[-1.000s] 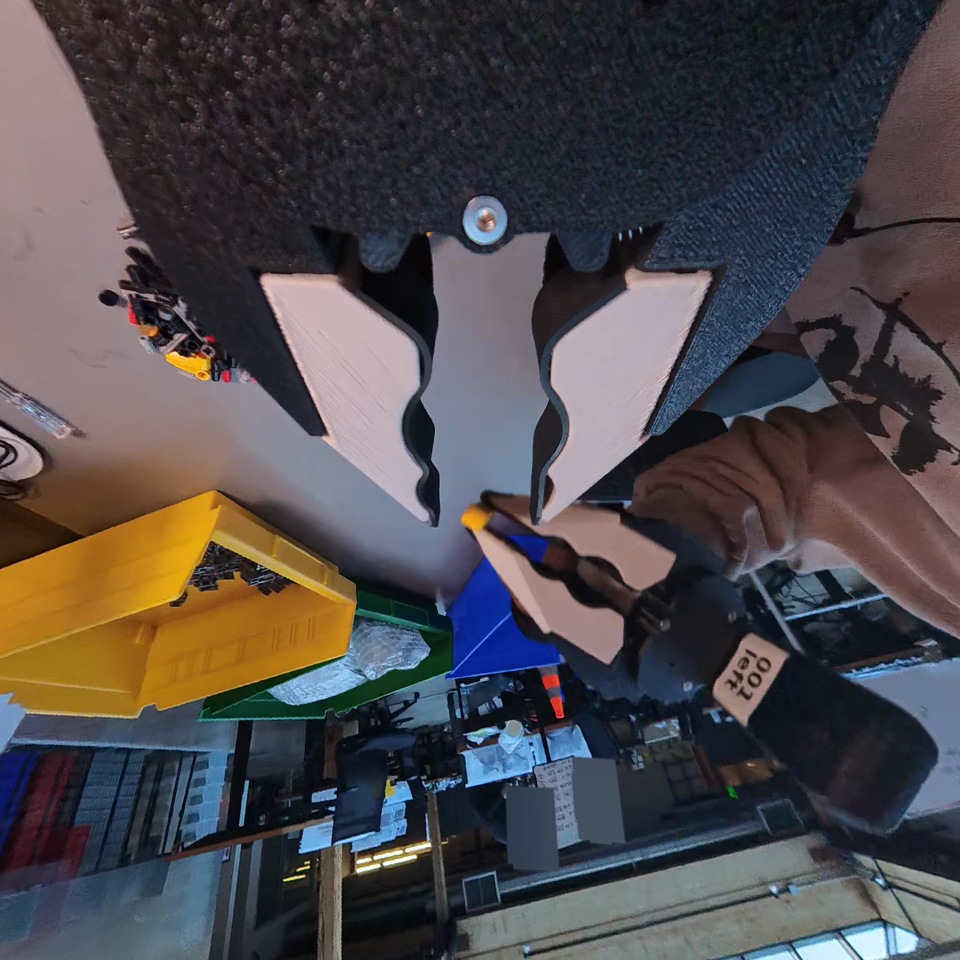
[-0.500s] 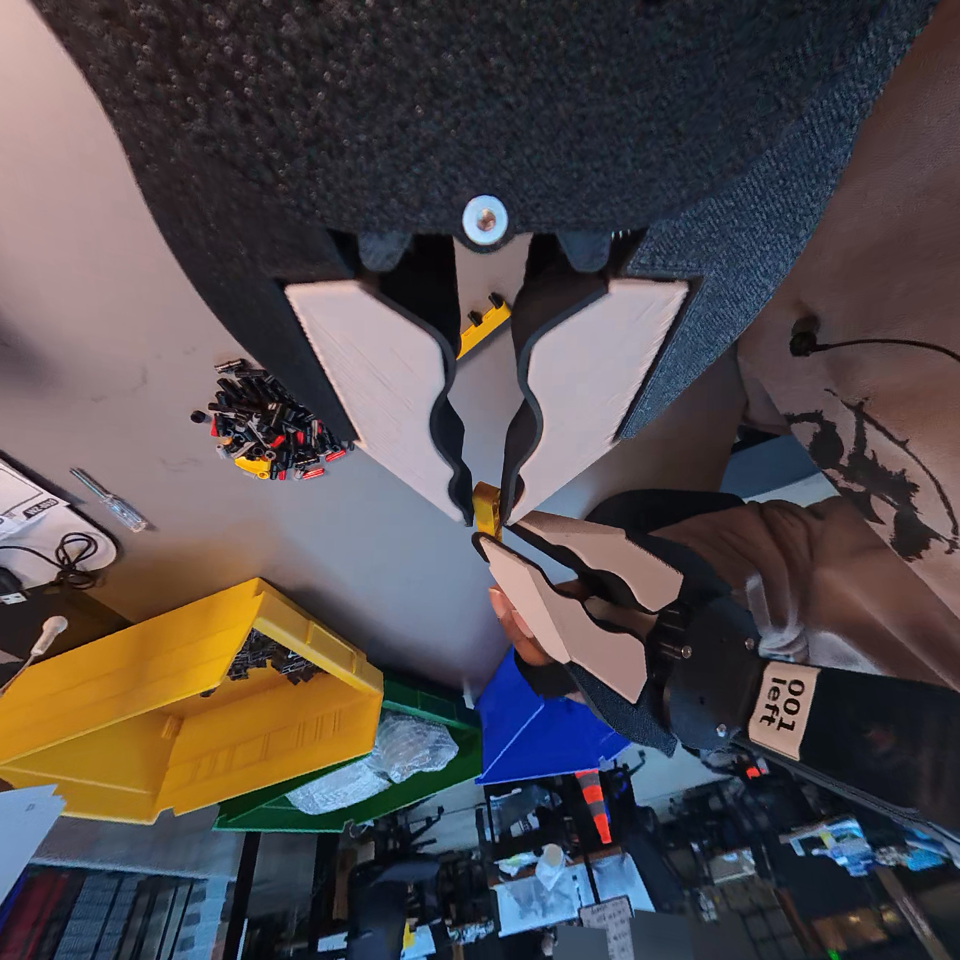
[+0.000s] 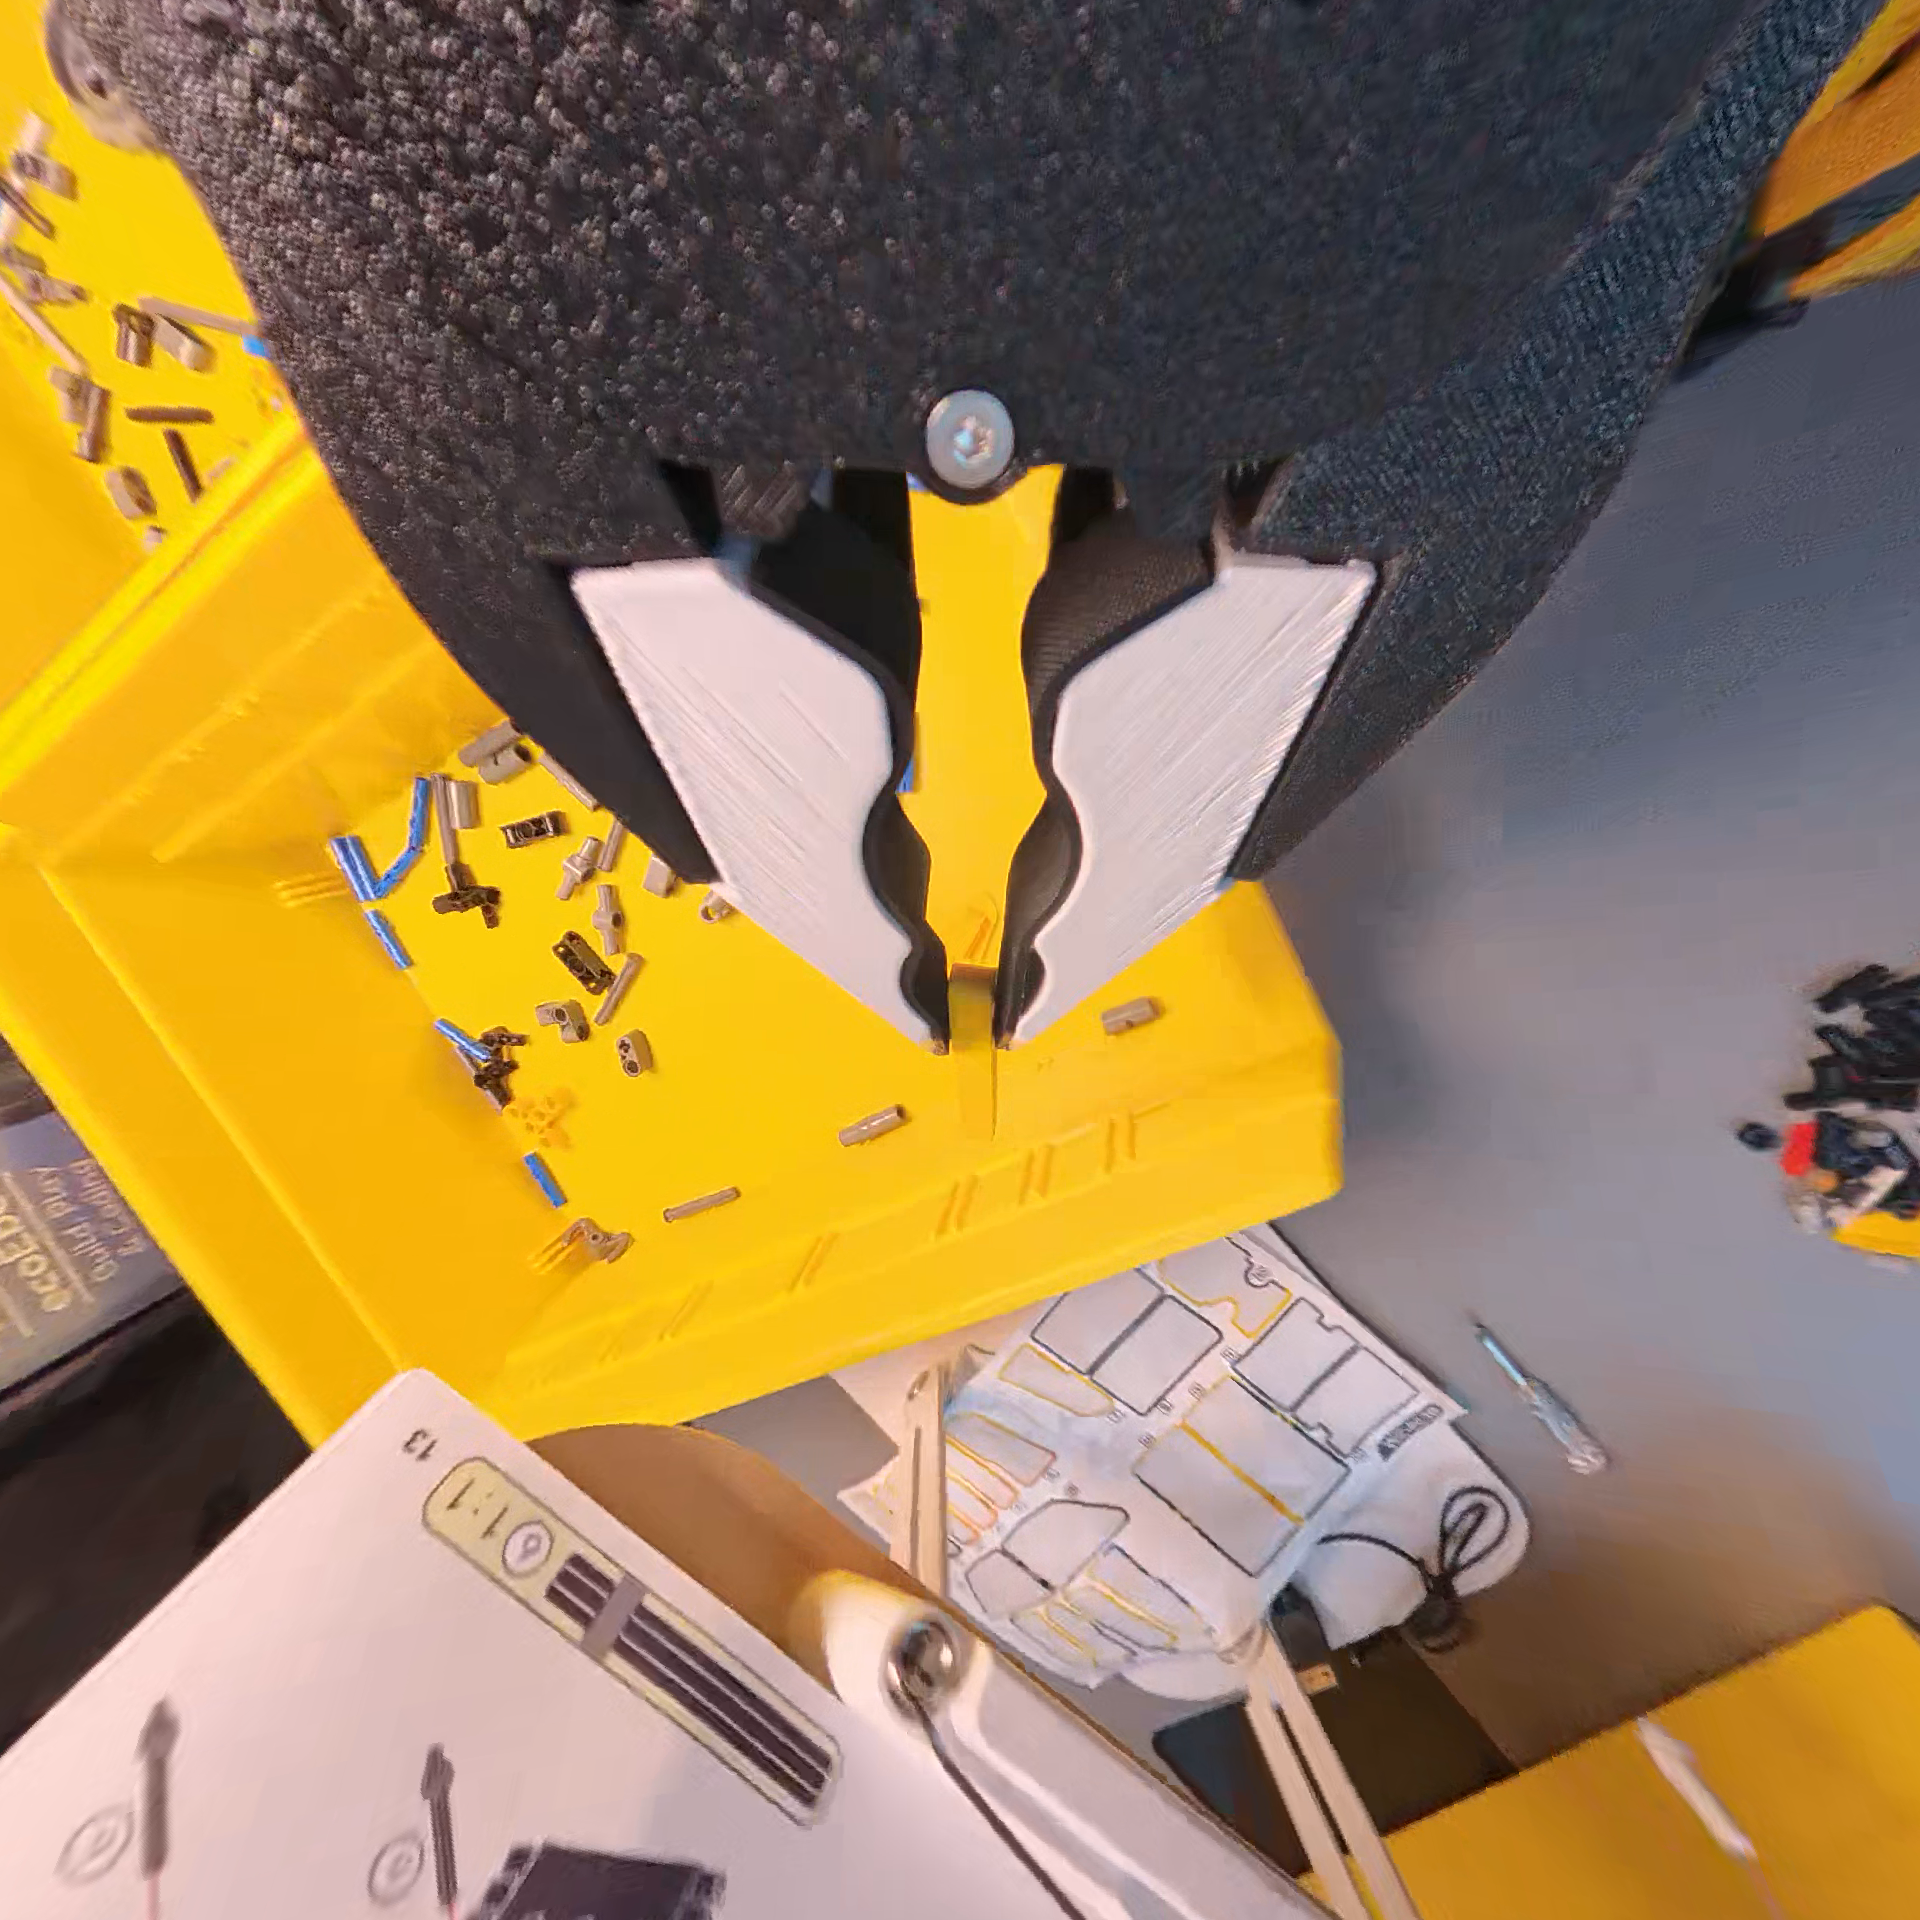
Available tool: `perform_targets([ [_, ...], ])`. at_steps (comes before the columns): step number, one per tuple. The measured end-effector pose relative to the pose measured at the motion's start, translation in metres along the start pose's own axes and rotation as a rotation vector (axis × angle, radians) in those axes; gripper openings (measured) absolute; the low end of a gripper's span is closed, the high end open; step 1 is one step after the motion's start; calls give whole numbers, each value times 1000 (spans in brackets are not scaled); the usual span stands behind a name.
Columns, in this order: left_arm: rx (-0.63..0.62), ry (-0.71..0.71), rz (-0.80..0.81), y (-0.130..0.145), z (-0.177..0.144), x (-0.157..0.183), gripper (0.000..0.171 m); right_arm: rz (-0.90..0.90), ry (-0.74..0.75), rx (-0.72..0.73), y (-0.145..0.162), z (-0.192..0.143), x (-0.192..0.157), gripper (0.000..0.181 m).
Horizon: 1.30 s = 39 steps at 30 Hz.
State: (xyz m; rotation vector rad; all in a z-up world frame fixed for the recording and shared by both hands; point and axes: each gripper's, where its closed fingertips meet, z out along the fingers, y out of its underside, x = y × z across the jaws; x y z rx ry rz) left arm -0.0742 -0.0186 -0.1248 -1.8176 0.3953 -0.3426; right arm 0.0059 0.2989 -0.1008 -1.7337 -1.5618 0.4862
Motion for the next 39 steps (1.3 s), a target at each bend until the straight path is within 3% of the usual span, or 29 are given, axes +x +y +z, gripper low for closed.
perform_targets([
  [4,-26,2,25,6,3,2,35,28,161,-79,12,38,38,8],
  [6,-30,4,33,7,4,3,35,52,251,-108,19,45,57,26],
  [8,-40,9,41,8,4,5,36,75,271,-80,14,41,63,39],
  [12,-82,37,51,14,4,7,37,28,259,25,-16,4,44,41],
  [15,-120,76,55,20,4,12,38,-54,190,111,-47,-36,-4,42],
  [19,-159,104,74,26,5,18,37,-133,-54,189,-64,-80,-127,40],
  [23,-186,122,88,31,7,23,36,-162,-312,137,-20,-85,-253,39],
  [26,-208,124,111,35,8,26,34,-122,-461,35,28,-68,-323,42],
  [30,-216,132,87,36,10,28,32,-197,-410,-87,67,-35,-349,40],
  [32,-200,138,45,33,9,28,30,-242,-388,-107,70,-28,-348,16],
  [34,-183,152,-14,30,8,28,29,-298,-392,-107,70,-25,-347,11],
  [36,-166,177,-87,27,7,28,29,-337,-371,-48,62,-23,-343,7],
  [39,-121,220,-231,19,5,27,29,-351,-317,195,32,-31,-335,0],
])
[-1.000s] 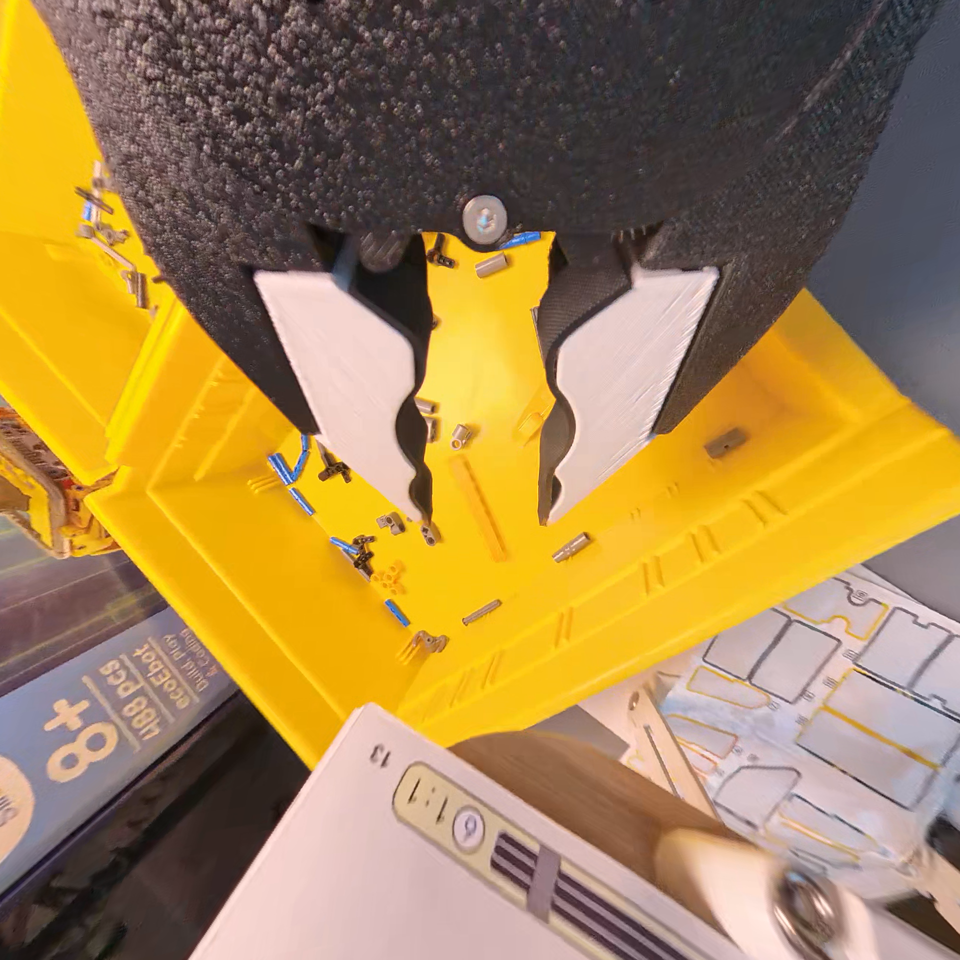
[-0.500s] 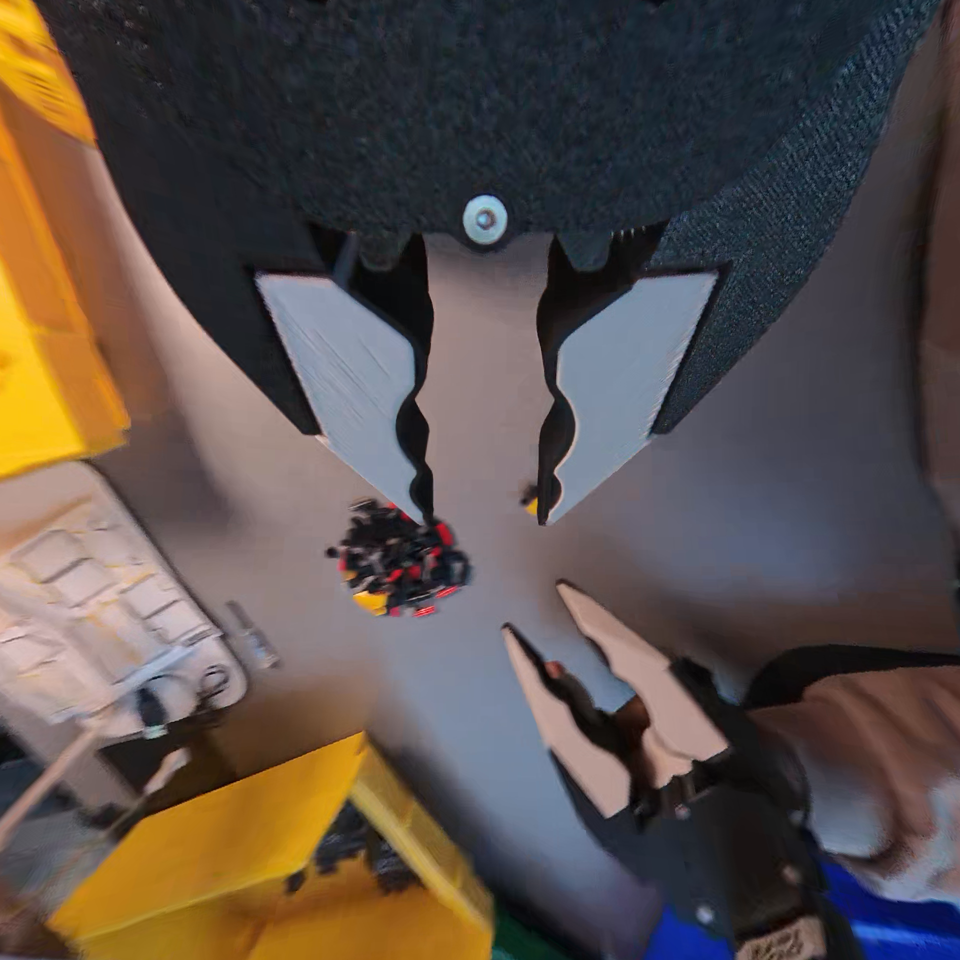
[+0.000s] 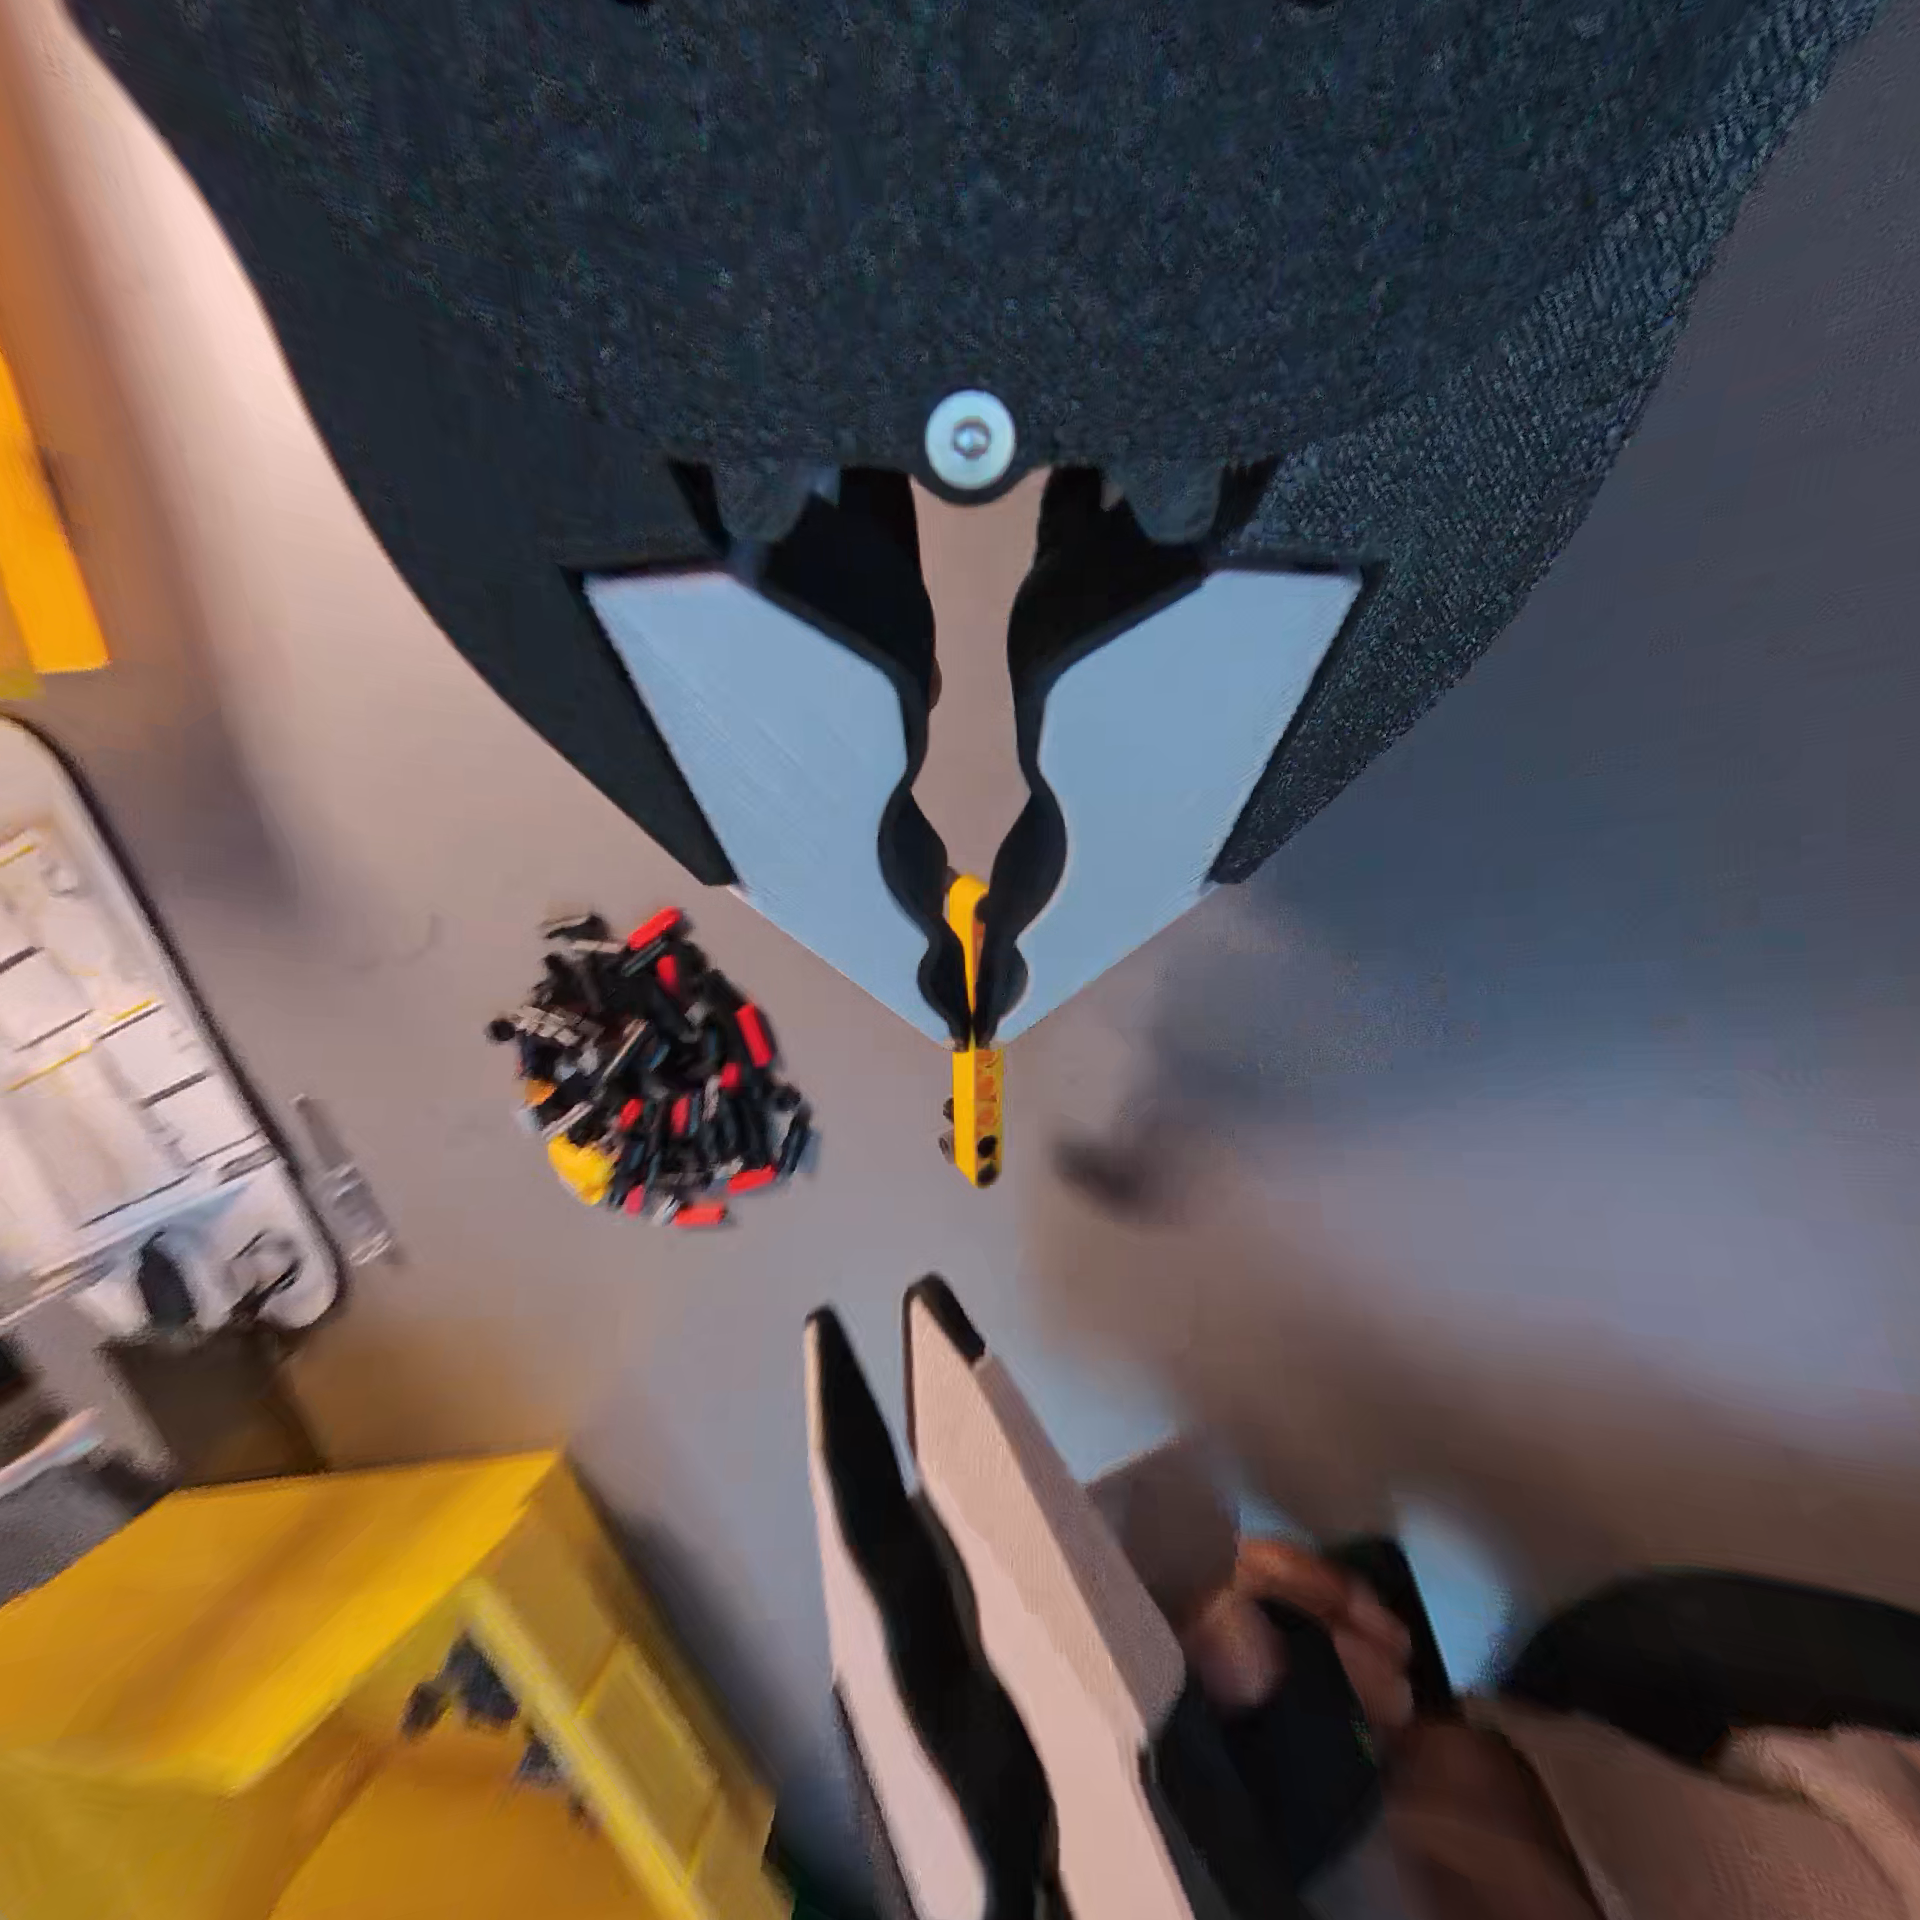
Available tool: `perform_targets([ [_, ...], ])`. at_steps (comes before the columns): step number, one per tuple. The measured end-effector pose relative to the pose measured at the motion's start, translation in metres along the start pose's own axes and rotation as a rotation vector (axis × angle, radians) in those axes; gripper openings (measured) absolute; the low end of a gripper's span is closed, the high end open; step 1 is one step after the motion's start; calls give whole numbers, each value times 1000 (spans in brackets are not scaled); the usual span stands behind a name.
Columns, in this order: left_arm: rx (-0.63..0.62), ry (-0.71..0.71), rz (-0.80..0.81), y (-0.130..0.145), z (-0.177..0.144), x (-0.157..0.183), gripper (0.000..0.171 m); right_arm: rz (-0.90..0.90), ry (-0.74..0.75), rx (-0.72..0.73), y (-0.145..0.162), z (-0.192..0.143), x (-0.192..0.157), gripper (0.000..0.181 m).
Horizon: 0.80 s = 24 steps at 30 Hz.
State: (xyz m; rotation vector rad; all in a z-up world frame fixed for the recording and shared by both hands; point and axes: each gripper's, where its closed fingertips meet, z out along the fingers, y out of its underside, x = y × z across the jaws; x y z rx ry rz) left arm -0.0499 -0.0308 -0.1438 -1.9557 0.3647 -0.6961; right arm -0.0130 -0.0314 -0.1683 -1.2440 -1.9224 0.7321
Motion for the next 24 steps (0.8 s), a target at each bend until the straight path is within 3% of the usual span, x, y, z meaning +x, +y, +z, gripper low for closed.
perform_targets([
  [3,76,57,-133,-11,-4,0,30,-52,121,184,-27,-17,16,0],
  [8,218,280,-344,-34,-13,19,29,-113,267,350,-49,-38,27,0],
  [11,278,394,-467,-44,-15,31,22,-211,366,360,-53,-43,29,0],
  [16,338,416,-577,-48,-12,29,3,-450,474,310,-59,-41,20,0],
  [21,361,425,-595,-48,-13,27,0,-557,476,297,-60,-35,7,0],
  [24,332,437,-575,-45,-10,32,7,-567,463,302,-60,-33,4,0],
])
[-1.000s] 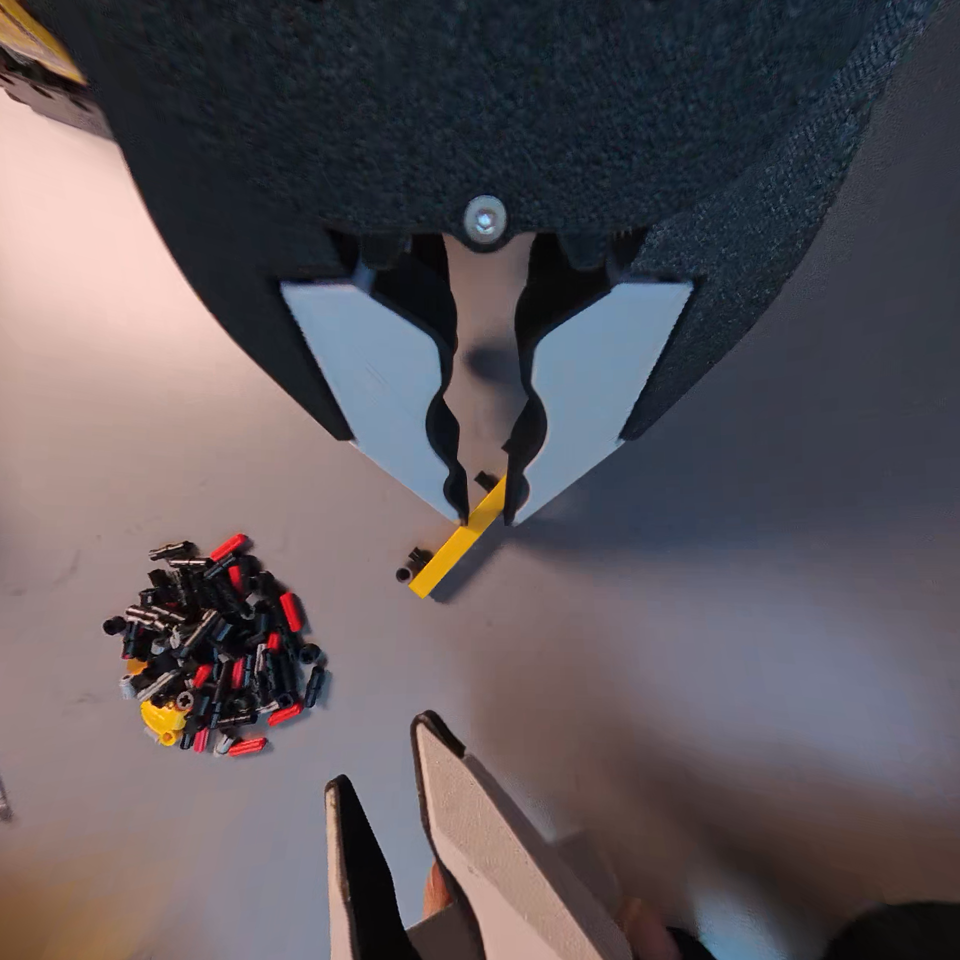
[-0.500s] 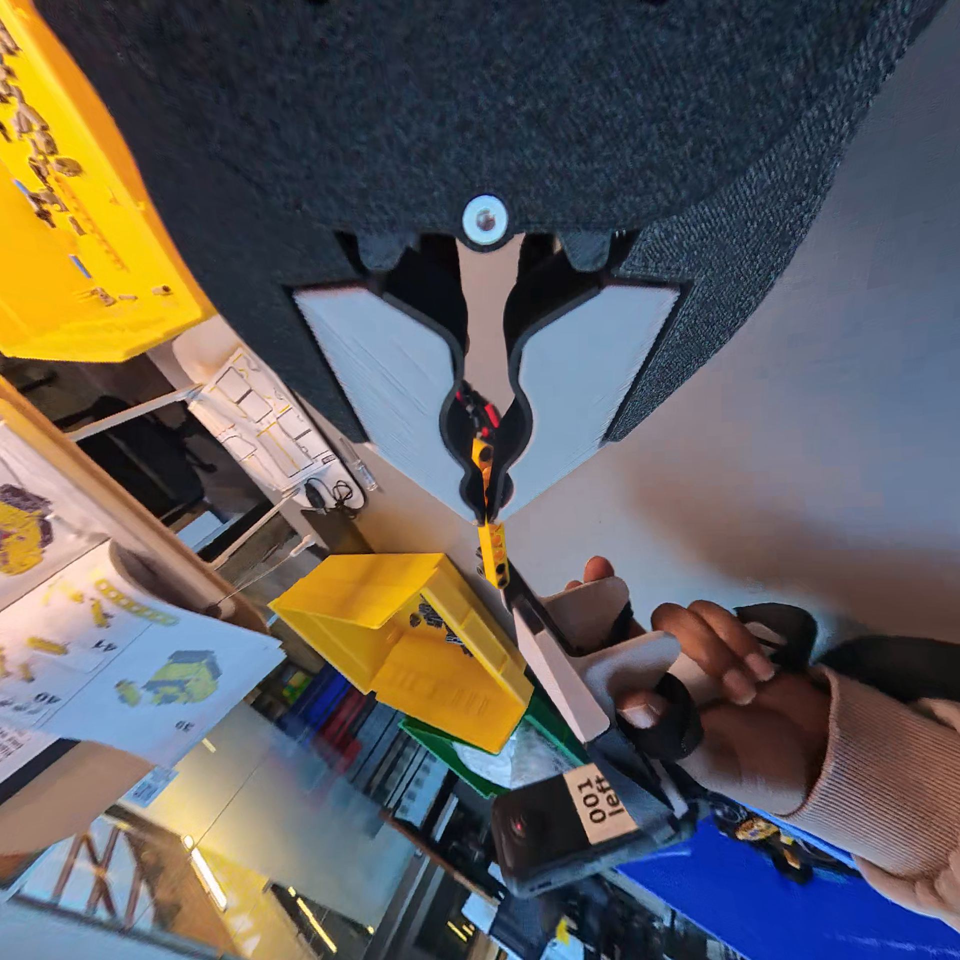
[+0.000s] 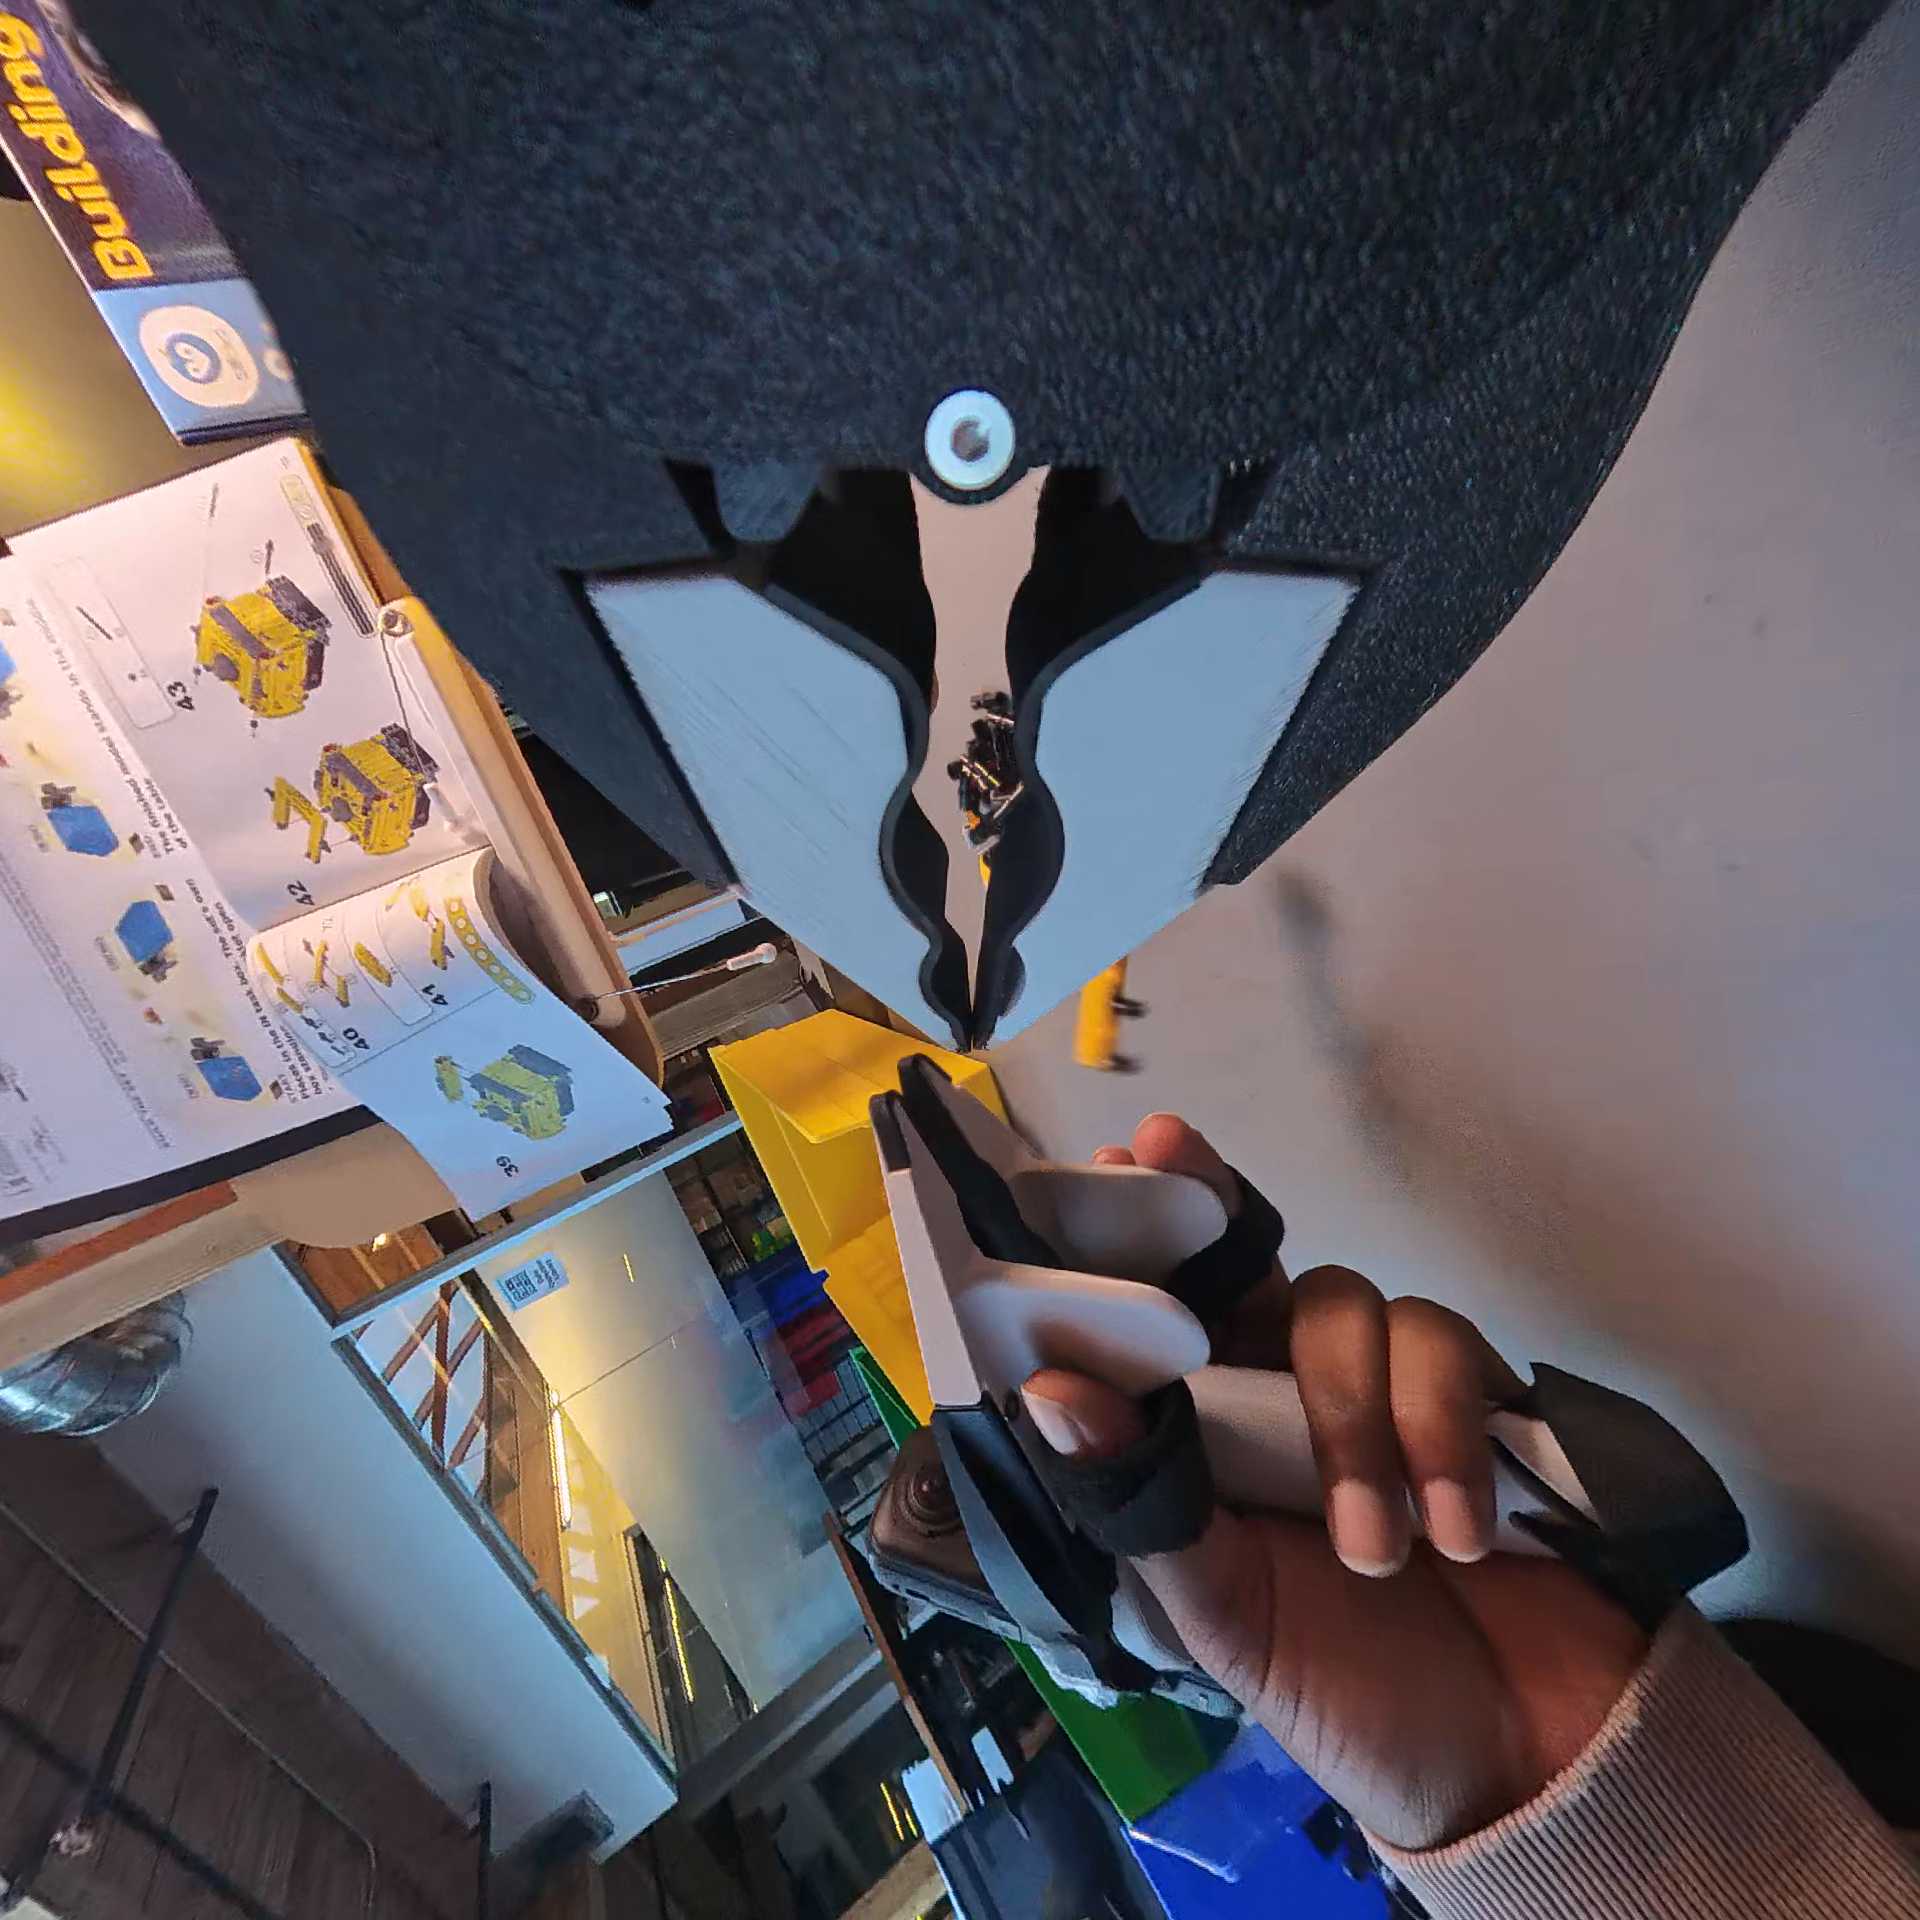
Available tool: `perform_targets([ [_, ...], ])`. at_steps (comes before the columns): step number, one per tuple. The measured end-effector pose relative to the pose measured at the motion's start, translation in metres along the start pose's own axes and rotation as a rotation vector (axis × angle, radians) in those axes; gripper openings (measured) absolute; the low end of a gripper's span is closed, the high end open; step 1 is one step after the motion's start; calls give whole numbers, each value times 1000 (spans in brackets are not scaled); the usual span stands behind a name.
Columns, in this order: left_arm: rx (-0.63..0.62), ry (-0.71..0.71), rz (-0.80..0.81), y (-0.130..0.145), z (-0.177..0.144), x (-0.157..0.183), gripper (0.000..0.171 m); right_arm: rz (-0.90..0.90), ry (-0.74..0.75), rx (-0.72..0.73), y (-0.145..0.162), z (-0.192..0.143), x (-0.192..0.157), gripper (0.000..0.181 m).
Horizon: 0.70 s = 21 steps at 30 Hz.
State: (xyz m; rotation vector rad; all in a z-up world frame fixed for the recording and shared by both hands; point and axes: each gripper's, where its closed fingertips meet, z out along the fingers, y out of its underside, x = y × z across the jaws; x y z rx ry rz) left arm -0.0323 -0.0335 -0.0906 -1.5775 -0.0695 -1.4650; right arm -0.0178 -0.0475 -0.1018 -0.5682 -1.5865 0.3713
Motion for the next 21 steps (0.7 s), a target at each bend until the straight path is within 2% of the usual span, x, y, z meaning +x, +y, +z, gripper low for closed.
perform_targets([
  [3,-32,-87,57,3,-1,-12,8,71,-23,-7,6,1,-1,0],
  [6,-56,-196,184,-1,-8,-21,8,282,-78,-60,26,2,3,0],
  [9,-146,-363,393,-2,-17,-36,12,523,-149,-132,52,2,2,19],
  [11,-217,-467,514,0,-22,-48,14,623,-200,-199,68,4,-4,25],
  [13,-279,-527,586,5,-24,-57,15,628,-252,-282,84,8,-11,36],
  [16,-348,-551,625,16,-23,-64,16,572,-348,-378,101,17,-20,42],
  [21,-390,-544,660,23,-20,-62,17,543,-544,-387,100,31,-36,39],
])
